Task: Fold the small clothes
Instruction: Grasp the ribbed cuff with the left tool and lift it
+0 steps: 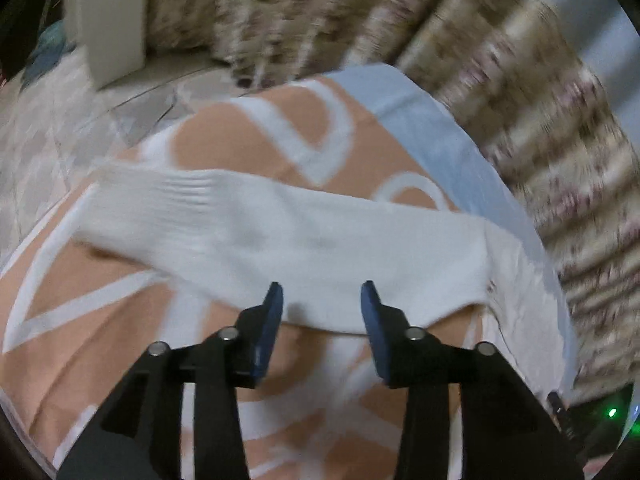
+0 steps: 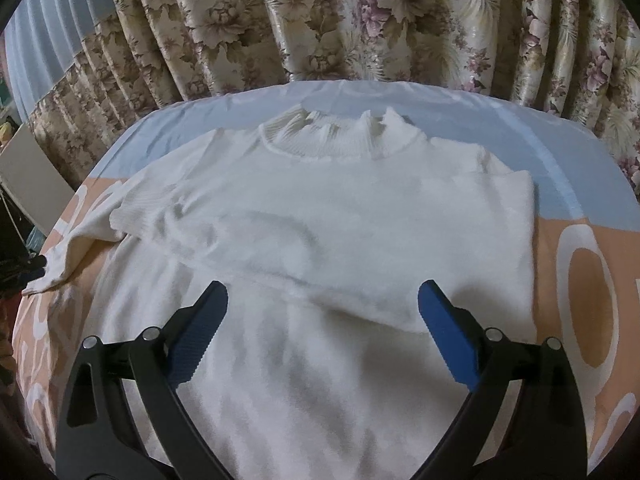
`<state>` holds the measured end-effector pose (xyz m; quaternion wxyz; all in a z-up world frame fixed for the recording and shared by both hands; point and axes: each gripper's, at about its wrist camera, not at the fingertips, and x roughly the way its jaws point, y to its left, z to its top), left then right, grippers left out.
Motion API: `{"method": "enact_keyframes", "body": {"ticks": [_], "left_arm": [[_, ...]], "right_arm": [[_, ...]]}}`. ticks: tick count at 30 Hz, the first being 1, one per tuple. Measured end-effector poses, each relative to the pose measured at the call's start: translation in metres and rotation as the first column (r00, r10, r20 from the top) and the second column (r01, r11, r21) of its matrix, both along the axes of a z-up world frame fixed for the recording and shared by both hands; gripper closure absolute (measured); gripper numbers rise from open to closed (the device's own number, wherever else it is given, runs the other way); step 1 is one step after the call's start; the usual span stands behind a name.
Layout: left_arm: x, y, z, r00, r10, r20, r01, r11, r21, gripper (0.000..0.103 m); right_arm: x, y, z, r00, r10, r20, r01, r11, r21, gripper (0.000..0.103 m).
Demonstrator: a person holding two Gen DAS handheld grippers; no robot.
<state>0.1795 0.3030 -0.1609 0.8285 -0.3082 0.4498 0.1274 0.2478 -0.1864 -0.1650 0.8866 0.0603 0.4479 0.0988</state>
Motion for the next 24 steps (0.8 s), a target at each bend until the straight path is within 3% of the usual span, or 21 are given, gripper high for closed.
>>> {"method": "enact_keyframes", "body": {"ticks": [4, 7, 8, 10, 17, 18, 20, 24], "left_arm": [[-0.017, 0.03, -0.012, 0.996, 0.078, -0.046, -0.08, 0.996, -0.032, 0.06], [-0.021, 0.038, -0.019, 0.994, 0.089, -0.066, -0.091, 0.995, -0.038, 0.06], [-0.021, 0.039, -0.02, 0.994, 0.091, -0.064, -0.094, 0.995, -0.044, 0.059], [-0.02, 0.041, -0.021, 0.994, 0.1, -0.042, -0.102, 0.993, -0.065, 0.048], [-0.01, 0.065, -0.027, 0.983, 0.181, -0.012, -0.181, 0.977, -0.108, 0.046], [-0.009, 0.066, -0.027, 0.983, 0.183, -0.009, -0.183, 0.978, -0.104, 0.048], [-0.003, 0.063, -0.023, 0.985, 0.169, -0.039, -0.169, 0.986, -0.006, 0.082], [0.008, 0.049, -0.018, 0.992, 0.103, -0.076, -0.094, 0.989, 0.115, 0.089]], "right_arm": [[0.0, 0.01, 0.001, 1.0, 0.014, 0.002, -0.014, 1.0, -0.017, 0.007], [-0.004, 0.017, 0.003, 1.0, 0.02, 0.008, -0.019, 0.998, -0.054, 0.007], [-0.005, 0.019, 0.004, 1.0, 0.02, 0.011, -0.019, 0.997, -0.074, 0.007], [-0.007, 0.022, 0.005, 0.999, 0.03, 0.01, -0.029, 0.996, -0.085, 0.007], [-0.006, 0.026, -0.002, 0.999, 0.047, -0.005, -0.047, 0.993, -0.106, 0.007], [-0.006, 0.026, -0.002, 0.999, 0.045, -0.006, -0.046, 0.993, -0.104, 0.007], [-0.006, 0.025, -0.003, 0.999, 0.043, -0.006, -0.043, 0.993, -0.106, 0.007], [-0.005, 0.024, -0.003, 0.999, 0.039, -0.004, -0.039, 0.994, -0.105, 0.007]]}}
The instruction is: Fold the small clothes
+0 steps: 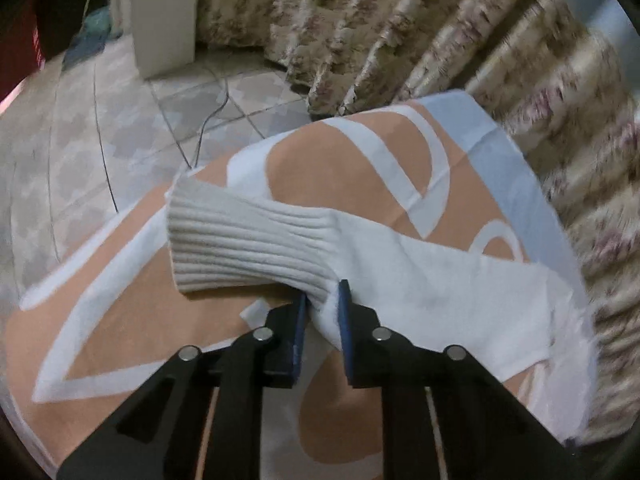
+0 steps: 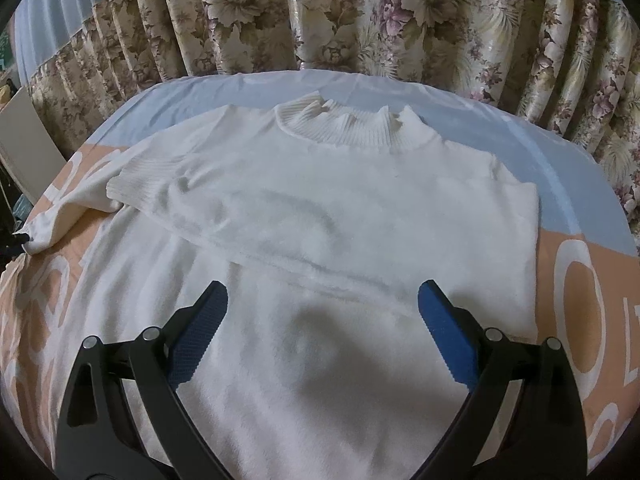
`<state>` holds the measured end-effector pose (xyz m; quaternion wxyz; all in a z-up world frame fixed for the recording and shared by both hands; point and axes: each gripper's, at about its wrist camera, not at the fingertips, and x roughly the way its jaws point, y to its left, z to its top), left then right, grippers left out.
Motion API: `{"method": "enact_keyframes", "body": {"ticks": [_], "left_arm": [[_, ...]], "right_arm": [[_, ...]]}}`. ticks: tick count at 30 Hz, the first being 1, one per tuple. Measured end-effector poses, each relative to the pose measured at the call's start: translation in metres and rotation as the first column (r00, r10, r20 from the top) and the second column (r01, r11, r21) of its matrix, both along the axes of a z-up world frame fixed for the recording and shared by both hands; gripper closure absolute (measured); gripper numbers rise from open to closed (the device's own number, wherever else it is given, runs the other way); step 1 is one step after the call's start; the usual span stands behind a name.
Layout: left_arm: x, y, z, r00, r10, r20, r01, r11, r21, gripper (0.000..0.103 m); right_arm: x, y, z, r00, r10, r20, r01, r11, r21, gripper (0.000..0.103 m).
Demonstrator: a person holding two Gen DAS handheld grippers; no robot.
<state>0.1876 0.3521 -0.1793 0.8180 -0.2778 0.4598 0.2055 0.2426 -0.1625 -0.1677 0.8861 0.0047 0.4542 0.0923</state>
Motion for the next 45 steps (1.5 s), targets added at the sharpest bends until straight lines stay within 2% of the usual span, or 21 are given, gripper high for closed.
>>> {"method": "enact_keyframes", "body": {"ticks": [2, 4, 5, 7, 8, 11, 15, 18, 19, 20, 24, 26, 31, 34, 36, 38, 39, 40, 41, 43, 45], "left_arm": [[0.007, -0.016, 0.006, 0.998, -0.049, -0.039, 0.054, 0.992, 0.114, 0.089], [0.015, -0.036, 0.015, 0.991, -0.107, -0.079, 0.123, 0.962, 0.245, 0.089], [0.02, -0.051, 0.021, 0.984, -0.147, -0.098, 0.172, 0.931, 0.322, 0.089], [0.027, -0.075, 0.028, 0.967, -0.22, -0.126, 0.253, 0.873, 0.418, 0.09], [0.03, -0.091, 0.032, 0.954, -0.265, -0.14, 0.3, 0.83, 0.471, 0.09], [0.038, -0.129, 0.037, 0.912, -0.375, -0.168, 0.404, 0.745, 0.531, 0.09], [0.054, -0.177, 0.038, 0.847, -0.51, -0.152, 0.51, 0.695, 0.508, 0.09], [0.068, -0.225, 0.044, 0.782, -0.611, -0.124, 0.581, 0.642, 0.5, 0.09], [0.075, -0.247, 0.045, 0.747, -0.657, -0.107, 0.615, 0.62, 0.487, 0.09], [0.085, -0.262, 0.045, 0.723, -0.684, -0.095, 0.638, 0.61, 0.47, 0.09], [0.116, -0.322, 0.033, 0.641, -0.762, -0.087, 0.721, 0.56, 0.408, 0.09], [0.124, -0.354, 0.028, 0.588, -0.804, -0.082, 0.768, 0.524, 0.368, 0.09], [0.123, -0.42, 0.017, 0.477, -0.875, -0.087, 0.845, 0.429, 0.321, 0.09], [0.115, -0.443, 0.006, 0.424, -0.898, -0.116, 0.876, 0.374, 0.304, 0.09], [0.116, -0.448, -0.005, 0.418, -0.897, -0.145, 0.881, 0.361, 0.306, 0.086], [0.117, -0.445, -0.009, 0.422, -0.896, -0.137, 0.882, 0.37, 0.292, 0.076], [0.116, -0.443, -0.009, 0.422, -0.897, -0.129, 0.884, 0.376, 0.278, 0.056], [0.116, -0.439, -0.006, 0.424, -0.898, -0.113, 0.886, 0.385, 0.259, 0.029], [0.112, -0.434, -0.001, 0.438, -0.894, -0.096, 0.875, 0.4, 0.272, 0.022], [0.101, -0.422, 0.009, 0.453, -0.887, -0.083, 0.861, 0.412, 0.297, 0.019], [0.092, -0.408, 0.015, 0.48, -0.874, -0.079, 0.848, 0.439, 0.299, 0.019]], "right_arm": [[0.0, -0.001, 0.001, 1.0, 0.001, 0.004, -0.001, 1.0, 0.006, 0.007], [0.001, -0.002, 0.001, 1.0, 0.001, 0.008, -0.001, 1.0, 0.008, 0.007], [0.002, -0.002, 0.001, 1.0, 0.0, 0.01, 0.0, 1.0, 0.009, 0.007], [0.002, -0.003, 0.001, 1.0, 0.0, 0.009, -0.001, 1.0, 0.011, 0.007], [0.003, -0.003, 0.001, 1.0, 0.001, 0.01, -0.001, 1.0, 0.014, 0.007], [0.004, -0.004, 0.001, 1.0, 0.0, 0.009, 0.0, 1.0, 0.017, 0.007], [0.007, -0.007, 0.0, 1.0, -0.007, 0.012, 0.007, 0.999, 0.033, 0.007], [0.011, -0.014, 0.001, 1.0, -0.016, 0.017, 0.015, 0.999, 0.051, 0.008], [0.013, -0.017, 0.001, 1.0, -0.024, 0.018, 0.023, 0.998, 0.059, 0.008], [0.014, -0.02, 0.001, 0.999, -0.031, 0.02, 0.029, 0.998, 0.064, 0.009], [0.017, -0.037, 0.002, 0.997, -0.067, 0.029, 0.065, 0.994, 0.084, 0.009], [0.017, -0.047, 0.002, 0.995, -0.09, 0.032, 0.087, 0.992, 0.092, 0.009], [0.011, -0.079, 0.0, 0.988, -0.153, 0.03, 0.149, 0.983, 0.107, 0.009], [0.01, -0.093, -0.005, 0.984, -0.177, 0.012, 0.174, 0.976, 0.131, 0.009], [0.007, -0.098, -0.007, 0.982, -0.189, 0.008, 0.186, 0.974, 0.13, 0.009], [0.006, -0.101, -0.011, 0.981, -0.192, -0.003, 0.191, 0.973, 0.132, 0.009], [0.006, -0.101, -0.013, 0.981, -0.192, -0.01, 0.191, 0.973, 0.131, 0.009], [0.005, -0.102, -0.015, 0.982, -0.191, -0.016, 0.191, 0.973, 0.129, 0.01], [0.005, -0.102, -0.016, 0.982, -0.188, -0.019, 0.189, 0.973, 0.13, 0.01], [0.004, -0.104, -0.019, 0.982, -0.187, -0.023, 0.188, 0.974, 0.125, 0.01], [0.003, -0.105, -0.02, 0.982, -0.184, -0.028, 0.186, 0.974, 0.129, 0.01]]}}
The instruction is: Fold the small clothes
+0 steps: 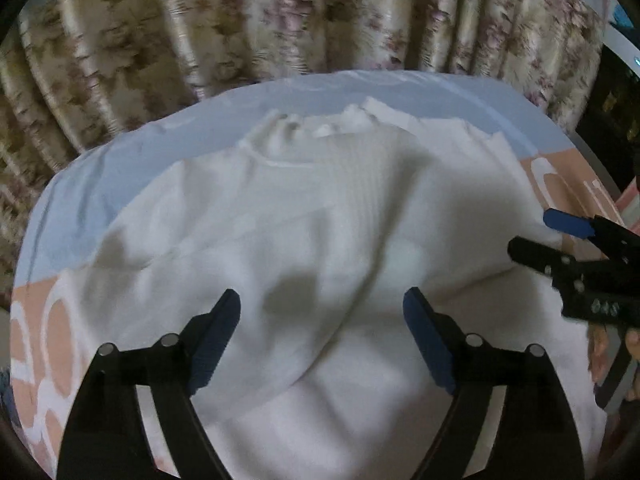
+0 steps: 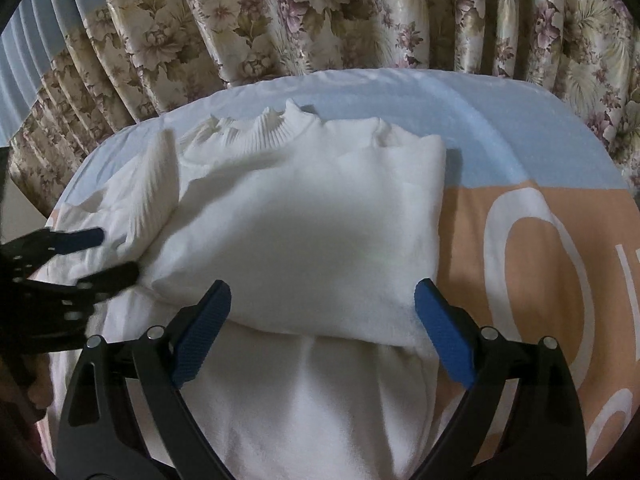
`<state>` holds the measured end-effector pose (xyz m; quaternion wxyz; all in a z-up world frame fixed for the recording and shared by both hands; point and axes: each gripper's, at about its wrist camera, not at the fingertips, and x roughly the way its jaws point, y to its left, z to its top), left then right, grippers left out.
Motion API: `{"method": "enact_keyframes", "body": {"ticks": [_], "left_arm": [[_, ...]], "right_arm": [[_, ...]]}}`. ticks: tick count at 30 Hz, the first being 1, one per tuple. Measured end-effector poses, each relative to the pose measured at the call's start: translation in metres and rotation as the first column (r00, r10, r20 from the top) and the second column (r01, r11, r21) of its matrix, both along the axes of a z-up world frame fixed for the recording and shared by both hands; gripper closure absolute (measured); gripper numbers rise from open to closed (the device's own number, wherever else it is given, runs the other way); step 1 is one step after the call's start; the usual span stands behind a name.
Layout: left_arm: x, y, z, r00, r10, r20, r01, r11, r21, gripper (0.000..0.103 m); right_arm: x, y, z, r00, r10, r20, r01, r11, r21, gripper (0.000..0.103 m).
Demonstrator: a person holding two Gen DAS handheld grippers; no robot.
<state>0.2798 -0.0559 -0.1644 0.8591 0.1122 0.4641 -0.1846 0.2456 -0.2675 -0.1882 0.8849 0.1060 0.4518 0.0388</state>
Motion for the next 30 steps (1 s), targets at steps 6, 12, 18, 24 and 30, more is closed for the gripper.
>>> {"method": "enact_keyframes", "body": {"ticks": [6, 12, 18, 24, 30], "left_arm": [[0.0, 0.067, 0.006, 0.982, 0.188, 0.024, -0.188, 0.982, 0.012, 0.018], [0.02, 0.11, -0.003, 0.954, 0.3, -0.026, -0.3, 0.954, -0.008, 0.018], [0.027, 0.122, -0.016, 0.945, 0.323, -0.057, -0.324, 0.946, -0.006, 0.018], [0.025, 0.127, -0.014, 0.941, 0.334, -0.045, -0.335, 0.942, -0.015, 0.018], [0.026, 0.141, 0.012, 0.932, 0.363, -0.016, -0.363, 0.928, -0.081, 0.018]], "right_arm": [[0.004, 0.006, 0.009, 1.0, 0.011, 0.021, -0.011, 1.0, 0.022, 0.01], [0.026, 0.042, 0.023, 0.994, 0.106, 0.034, -0.106, 0.994, 0.014, 0.011], [0.059, 0.076, 0.007, 0.981, 0.182, -0.062, -0.182, 0.983, 0.009, 0.029], [0.067, 0.082, 0.004, 0.982, 0.166, -0.095, -0.167, 0.986, 0.003, 0.074], [0.059, 0.074, 0.035, 0.985, 0.157, 0.069, -0.152, 0.986, -0.07, 0.085]]}}
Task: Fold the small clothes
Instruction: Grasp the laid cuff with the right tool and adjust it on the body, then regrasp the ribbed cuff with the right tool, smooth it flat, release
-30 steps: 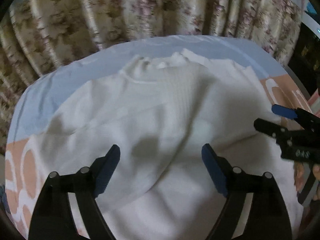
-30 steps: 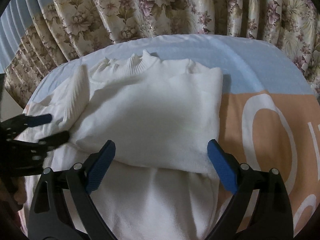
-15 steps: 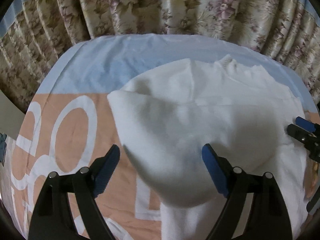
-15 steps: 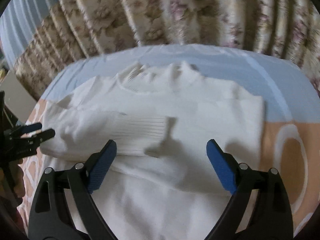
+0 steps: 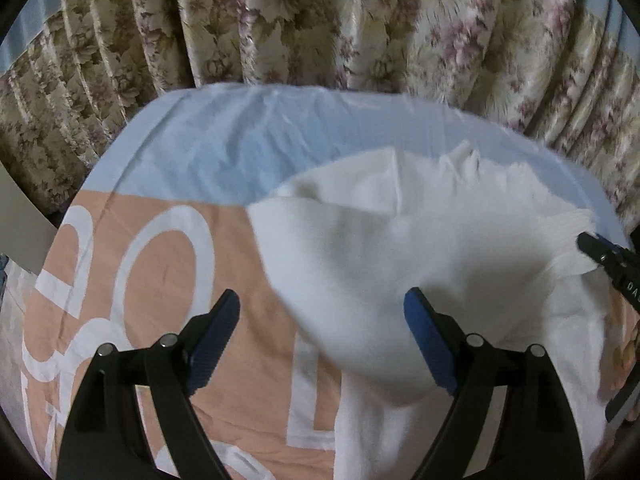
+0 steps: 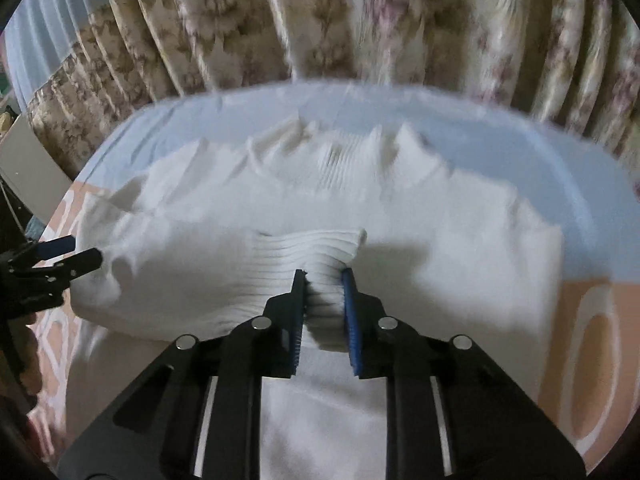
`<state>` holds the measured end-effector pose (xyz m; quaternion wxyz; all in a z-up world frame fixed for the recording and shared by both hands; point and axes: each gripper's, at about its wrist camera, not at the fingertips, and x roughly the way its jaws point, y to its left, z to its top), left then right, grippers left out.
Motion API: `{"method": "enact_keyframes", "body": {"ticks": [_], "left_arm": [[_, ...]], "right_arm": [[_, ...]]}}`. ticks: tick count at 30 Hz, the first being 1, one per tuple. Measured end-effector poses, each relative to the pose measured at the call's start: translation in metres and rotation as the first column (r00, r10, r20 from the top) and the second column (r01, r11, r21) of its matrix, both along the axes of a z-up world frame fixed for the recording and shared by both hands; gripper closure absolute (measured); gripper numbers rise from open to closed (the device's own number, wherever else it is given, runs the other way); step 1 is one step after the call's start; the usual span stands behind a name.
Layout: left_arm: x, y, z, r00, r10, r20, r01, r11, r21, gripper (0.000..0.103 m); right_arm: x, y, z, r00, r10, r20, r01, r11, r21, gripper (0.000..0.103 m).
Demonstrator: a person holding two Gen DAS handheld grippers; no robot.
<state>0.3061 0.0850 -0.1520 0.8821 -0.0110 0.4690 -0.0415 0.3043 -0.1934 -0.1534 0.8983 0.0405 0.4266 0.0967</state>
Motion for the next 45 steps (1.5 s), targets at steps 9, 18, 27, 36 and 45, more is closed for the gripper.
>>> {"method": "enact_keyframes", "body": {"ticks": [9, 18, 27, 36, 45], "left_arm": [[0.021, -0.009, -0.007, 1.0, -0.014, -0.017, 0.015, 0.999, 0.044, 0.018], [0.038, -0.023, -0.019, 0.998, -0.018, -0.065, 0.024, 0.995, 0.094, 0.017], [0.008, 0.009, -0.032, 0.995, -0.038, -0.093, 0.042, 0.998, 0.037, 0.029], [-0.009, 0.007, -0.004, 0.998, -0.062, -0.017, 0.063, 0.996, 0.066, 0.015], [0.038, -0.063, -0.012, 0.977, -0.213, -0.013, 0.213, 0.973, 0.092, 0.007]], "right_arm": [[-0.002, -0.087, -0.001, 0.972, -0.234, -0.026, 0.235, 0.971, 0.043, 0.085], [-0.017, -0.112, -0.029, 0.961, -0.263, -0.087, 0.266, 0.963, 0.028, 0.085], [-0.016, -0.098, -0.022, 0.974, -0.178, -0.138, 0.19, 0.979, 0.075, 0.084], [-0.03, -0.096, -0.02, 0.989, -0.13, -0.072, 0.135, 0.988, 0.07, 0.04], [-0.028, -0.07, -0.006, 0.995, -0.086, 0.047, 0.083, 0.994, 0.071, 0.037]]}}
